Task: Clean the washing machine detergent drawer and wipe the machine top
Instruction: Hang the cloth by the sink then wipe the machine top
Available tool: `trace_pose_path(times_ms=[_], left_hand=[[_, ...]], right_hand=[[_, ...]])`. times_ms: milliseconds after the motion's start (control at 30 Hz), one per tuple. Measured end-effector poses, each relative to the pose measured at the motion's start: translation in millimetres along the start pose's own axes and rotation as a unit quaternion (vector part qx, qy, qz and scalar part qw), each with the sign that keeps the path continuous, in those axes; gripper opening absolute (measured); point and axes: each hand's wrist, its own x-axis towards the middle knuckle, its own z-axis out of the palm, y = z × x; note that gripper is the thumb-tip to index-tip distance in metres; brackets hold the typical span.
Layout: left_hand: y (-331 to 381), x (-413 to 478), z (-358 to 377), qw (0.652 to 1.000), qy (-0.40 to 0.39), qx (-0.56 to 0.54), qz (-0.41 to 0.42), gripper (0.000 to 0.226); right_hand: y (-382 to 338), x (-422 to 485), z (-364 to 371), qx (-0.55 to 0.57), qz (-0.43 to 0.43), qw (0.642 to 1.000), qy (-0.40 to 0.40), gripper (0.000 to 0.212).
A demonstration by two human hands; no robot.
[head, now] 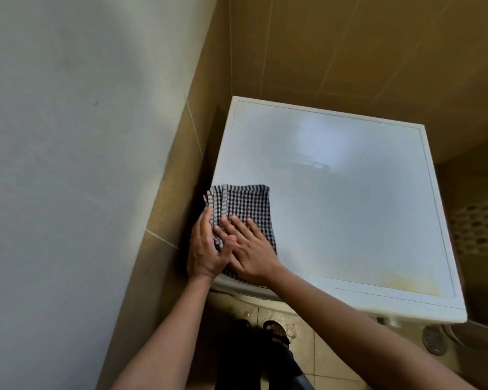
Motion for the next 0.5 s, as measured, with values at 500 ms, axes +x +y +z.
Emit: trace_pose_path(times_ms=[500], left_hand=[[3, 0, 2, 1.000, 0.005, -0.011, -0.009, 0.096]], right_hand=[[114, 41, -51, 0.114, 0.379, 0.916, 0.059, 0.066]])
